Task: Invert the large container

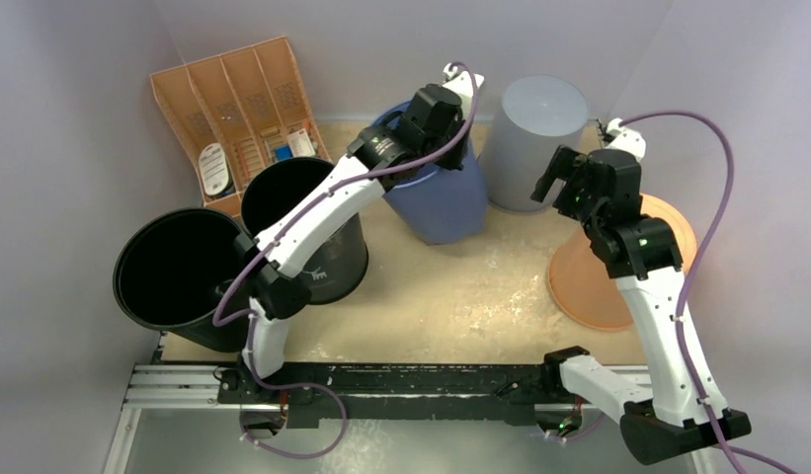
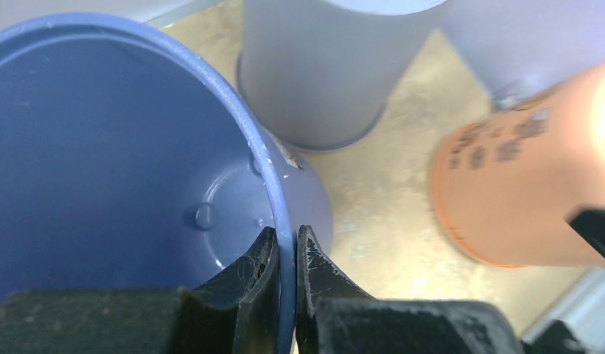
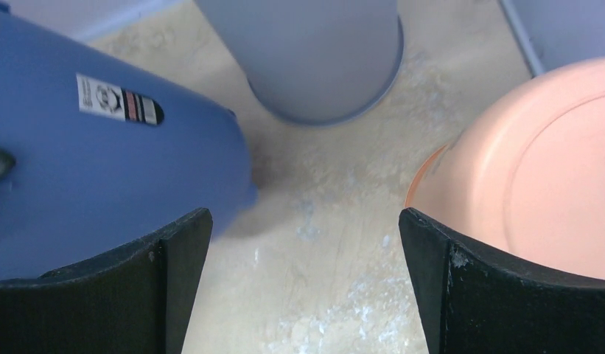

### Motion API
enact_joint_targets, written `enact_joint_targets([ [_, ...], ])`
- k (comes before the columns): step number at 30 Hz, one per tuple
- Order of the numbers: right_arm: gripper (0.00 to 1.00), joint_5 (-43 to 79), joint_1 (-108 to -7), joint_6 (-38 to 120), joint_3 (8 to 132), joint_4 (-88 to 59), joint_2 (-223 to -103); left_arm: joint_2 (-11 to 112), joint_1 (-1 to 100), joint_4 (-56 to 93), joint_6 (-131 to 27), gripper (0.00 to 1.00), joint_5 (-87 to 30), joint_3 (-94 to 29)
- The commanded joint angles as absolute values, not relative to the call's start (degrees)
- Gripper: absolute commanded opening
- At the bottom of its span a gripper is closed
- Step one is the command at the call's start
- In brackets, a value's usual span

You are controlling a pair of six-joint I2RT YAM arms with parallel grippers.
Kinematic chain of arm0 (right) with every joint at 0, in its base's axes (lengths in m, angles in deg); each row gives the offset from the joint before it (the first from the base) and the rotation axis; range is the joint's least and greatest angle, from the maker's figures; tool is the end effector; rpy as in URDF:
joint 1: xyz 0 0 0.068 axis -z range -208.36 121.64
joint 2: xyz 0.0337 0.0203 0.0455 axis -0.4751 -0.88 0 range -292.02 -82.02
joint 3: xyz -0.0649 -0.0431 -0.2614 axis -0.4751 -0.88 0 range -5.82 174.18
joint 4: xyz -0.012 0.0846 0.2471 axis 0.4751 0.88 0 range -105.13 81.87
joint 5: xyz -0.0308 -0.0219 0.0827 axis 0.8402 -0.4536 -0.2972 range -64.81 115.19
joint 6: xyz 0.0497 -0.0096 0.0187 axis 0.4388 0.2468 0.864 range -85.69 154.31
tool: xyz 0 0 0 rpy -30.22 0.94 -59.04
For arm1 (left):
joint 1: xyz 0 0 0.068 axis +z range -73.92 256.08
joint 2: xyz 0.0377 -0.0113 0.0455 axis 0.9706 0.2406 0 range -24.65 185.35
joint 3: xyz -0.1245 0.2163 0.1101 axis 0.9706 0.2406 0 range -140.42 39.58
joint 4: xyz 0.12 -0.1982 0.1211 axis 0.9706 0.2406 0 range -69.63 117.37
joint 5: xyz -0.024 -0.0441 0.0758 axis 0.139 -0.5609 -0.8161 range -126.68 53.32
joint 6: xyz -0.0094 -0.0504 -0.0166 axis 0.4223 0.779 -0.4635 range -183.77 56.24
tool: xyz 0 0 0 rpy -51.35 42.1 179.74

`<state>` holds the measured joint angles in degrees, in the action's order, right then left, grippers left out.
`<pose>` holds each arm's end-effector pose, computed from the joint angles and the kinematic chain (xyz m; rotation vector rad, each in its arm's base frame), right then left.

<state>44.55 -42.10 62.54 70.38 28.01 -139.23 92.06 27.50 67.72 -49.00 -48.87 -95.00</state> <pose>0.1848 0.0330 0.4278 0.4614 1.9150 0.1423 0.3020 -0.3311 0.4280 0.4856 2.0477 -0.4524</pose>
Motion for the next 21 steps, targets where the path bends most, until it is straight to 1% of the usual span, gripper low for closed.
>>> enact_joint_targets([
  [1,1.00,50.3,-41.7,62.7,76.5,28.5,-139.9,80.7,27.8,53.9,-40.4,0.00,-39.0,-91.5],
  [3,1.00,49.2,-41.7,61.0,77.6,28.0,-140.1,78.4,29.2,49.7,-36.9,0.00,-32.6,-87.4],
  [6,1.00,45.8,-39.9,59.0,81.0,30.7,-143.7,74.8,32.7,38.9,-29.2,0.00,-23.2,-75.4],
  [10,1.00,29.8,-31.7,53.4,81.1,28.4,-145.2,74.2,38.5,26.3,-16.3,0.00,-10.9,-66.3],
  [12,1.00,21.7,-25.5,50.2,80.6,30.4,-146.8,75.0,40.5,21.9,-11.3,0.00,-6.6,-64.1],
  [13,1.00,19.2,-24.2,49.8,79.7,30.4,-146.6,75.9,41.3,20.9,-9.8,0.00,-4.7,-63.7],
  [15,1.00,13.5,-23.7,50.4,78.0,29.1,-145.9,77.9,42.8,19.7,-6.8,0.00,-1.2,-63.5],
  [21,1.00,2.6,-22.6,53.6,71.9,25.3,-144.1,84.0,44.8,11.5,1.8,0.00,4.8,-61.4],
])
